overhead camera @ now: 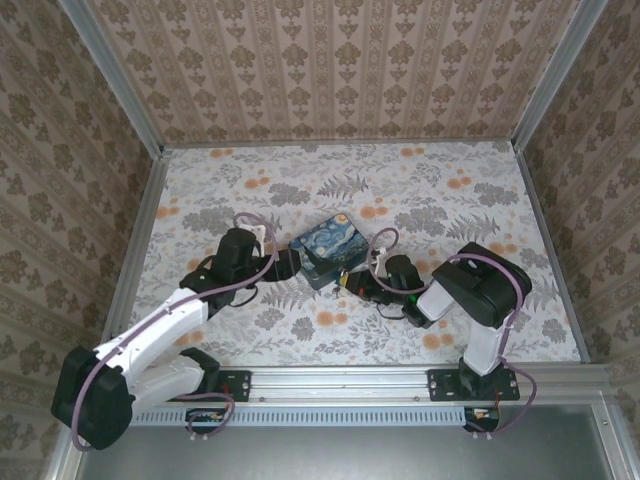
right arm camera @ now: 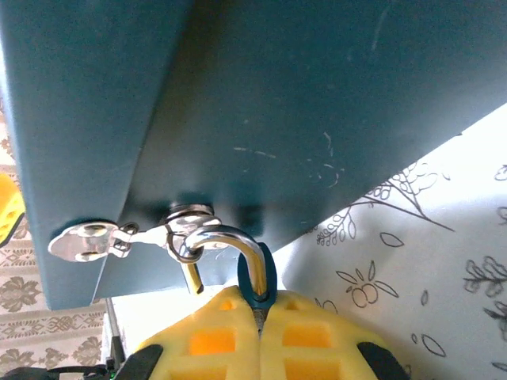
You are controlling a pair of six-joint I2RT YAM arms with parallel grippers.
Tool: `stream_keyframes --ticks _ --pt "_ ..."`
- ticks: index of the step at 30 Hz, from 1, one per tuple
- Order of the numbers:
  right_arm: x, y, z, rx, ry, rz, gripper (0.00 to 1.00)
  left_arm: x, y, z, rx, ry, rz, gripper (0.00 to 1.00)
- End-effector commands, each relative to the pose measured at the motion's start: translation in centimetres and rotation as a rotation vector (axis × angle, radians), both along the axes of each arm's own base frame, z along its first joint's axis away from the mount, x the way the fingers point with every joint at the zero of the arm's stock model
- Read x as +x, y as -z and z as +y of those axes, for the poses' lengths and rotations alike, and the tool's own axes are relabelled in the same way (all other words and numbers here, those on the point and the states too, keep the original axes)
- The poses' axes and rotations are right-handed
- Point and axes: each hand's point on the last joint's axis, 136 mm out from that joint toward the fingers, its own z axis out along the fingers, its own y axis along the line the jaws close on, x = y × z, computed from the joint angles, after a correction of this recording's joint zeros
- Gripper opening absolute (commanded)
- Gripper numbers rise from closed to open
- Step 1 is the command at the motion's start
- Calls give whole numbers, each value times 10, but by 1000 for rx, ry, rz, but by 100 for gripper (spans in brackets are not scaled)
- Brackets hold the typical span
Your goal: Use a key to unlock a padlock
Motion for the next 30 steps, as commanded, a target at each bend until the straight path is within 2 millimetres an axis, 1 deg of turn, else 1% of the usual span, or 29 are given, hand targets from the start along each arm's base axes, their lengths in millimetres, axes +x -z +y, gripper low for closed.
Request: stream_keyframes --ticks 1,3,4,8,14,21,24,30 --pt "-3 8 -12 -48 49 38 0 5 -12 9 37 1 -23 91" --pt "-3 7 -14 -59 59 41 0 9 -13 12 43 -9 -23 98" --pt "-3 7 -16 -67 66 42 0 10 -14 13 49 -14 -21 100" --pt "-4 9 -23 -99 94 54 0 15 -15 15 79 -16 -20 100" --pt "-4 13 -29 -125 120 75 0 19 -9 18 134 -13 -2 100" --pt "-5 25 -34 -152 153 120 0 25 -8 16 207 4 -6 100" --pt "-5 25 -36 -151 162 119 0 26 -8 8 262 32 -22 100" --pt "-5 22 -37 -140 168 113 0 33 -4 -15 374 83 -48 100"
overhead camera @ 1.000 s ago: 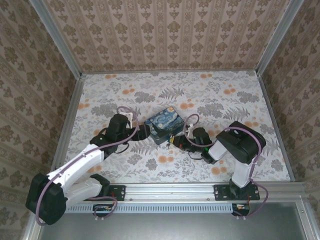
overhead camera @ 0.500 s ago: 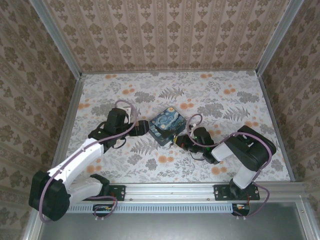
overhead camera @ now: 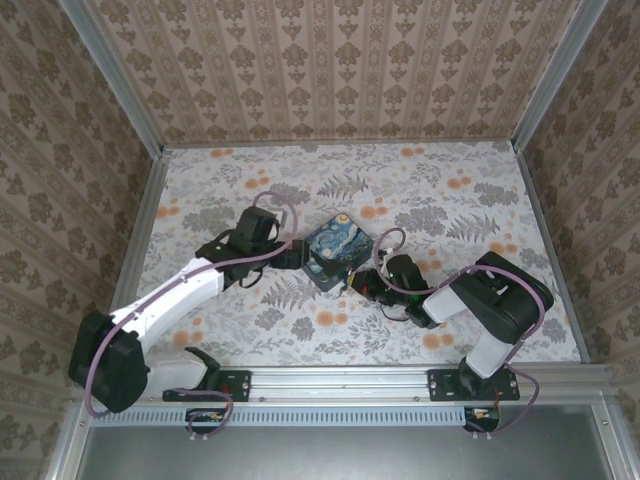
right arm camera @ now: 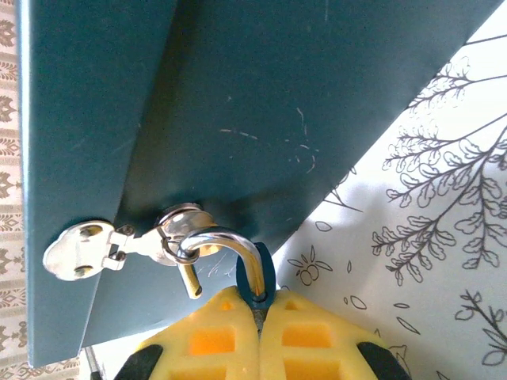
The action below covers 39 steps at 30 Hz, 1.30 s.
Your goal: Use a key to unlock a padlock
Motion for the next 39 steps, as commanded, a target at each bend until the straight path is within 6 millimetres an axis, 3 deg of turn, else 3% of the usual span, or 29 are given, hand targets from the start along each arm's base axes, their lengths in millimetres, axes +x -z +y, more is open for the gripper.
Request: stream_keyframes --ticks 1,13,26,32,39 --pt "-7 20 -15 -58 58 70 0 8 -4 -5 98 21 -48 100" --pt "-9 17 -15 -56 50 73 0 26 16 -41 277 95 -51 100" --pt "-13 14 -19 -77 40 78 0 23 49 -50 433 157 -24 100" --pt "-15 17 -27 -87 55 94 0 19 65 -46 483 168 9 100" --pt "-8 7 -33 -58 79 77 0 16 83 -43 525 184 35 100"
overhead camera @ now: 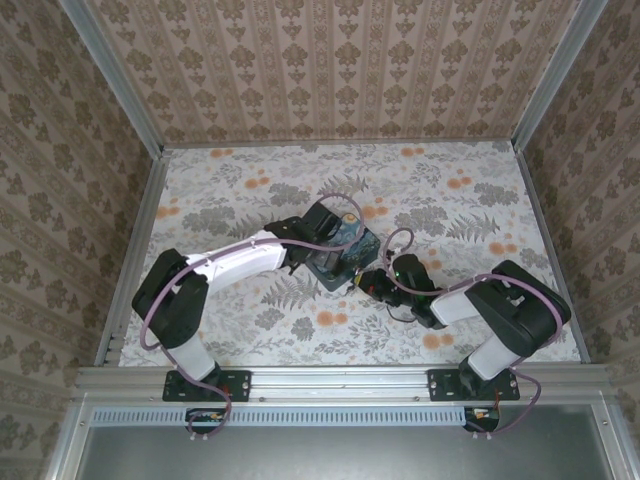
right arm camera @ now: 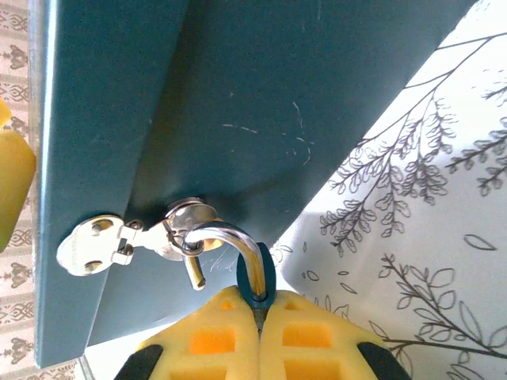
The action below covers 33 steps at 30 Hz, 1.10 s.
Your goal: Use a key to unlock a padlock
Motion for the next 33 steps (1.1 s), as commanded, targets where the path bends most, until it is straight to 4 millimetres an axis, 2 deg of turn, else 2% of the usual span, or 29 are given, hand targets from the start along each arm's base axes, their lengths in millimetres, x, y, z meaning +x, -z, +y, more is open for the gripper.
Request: stream_keyframes --ticks 1,13,33 --pt "-4 10 -13 -28 34 46 0 -15 41 25 173 19 85 100" --pt "6 4 -15 18 65 36 0 -22 57 25 193 31 109 100" --pt "25 -2 -22 77 124 38 0 -28 72 29 214 40 133 98"
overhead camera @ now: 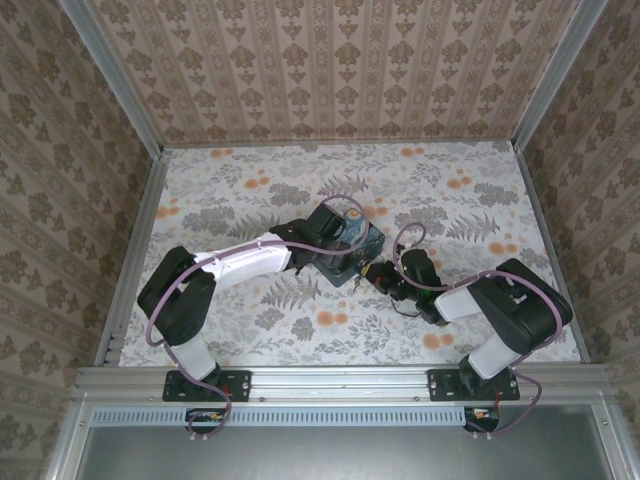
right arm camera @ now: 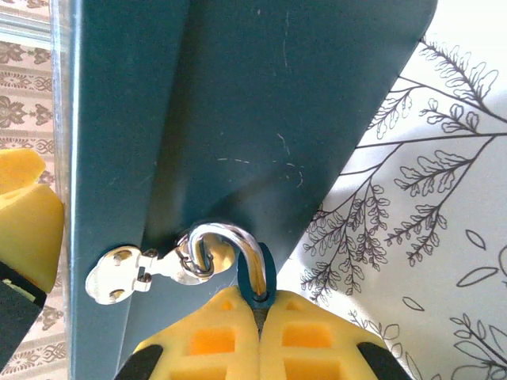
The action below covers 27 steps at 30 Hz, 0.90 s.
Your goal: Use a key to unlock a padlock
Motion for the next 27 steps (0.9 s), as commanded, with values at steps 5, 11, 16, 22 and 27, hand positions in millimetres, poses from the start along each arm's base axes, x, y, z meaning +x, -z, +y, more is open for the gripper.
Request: stream_keyframes --ticks 5,11,16,22,27 --pt "11 0 -2 65 41 20 0 -36 71 47 259 25 185 98" --pt "20 -5 -1 111 57 17 0 -38 78 48 266 24 197 97" --pt "27 -12 -6 128 73 13 0 -39 81 49 271 27 201 97" --pt "27 -6 -14 4 38 65 0 -41 85 51 280 32 208 95" --pt "24 -3 -21 -13 32 72 0 -41 87 50 269 29 218 96"
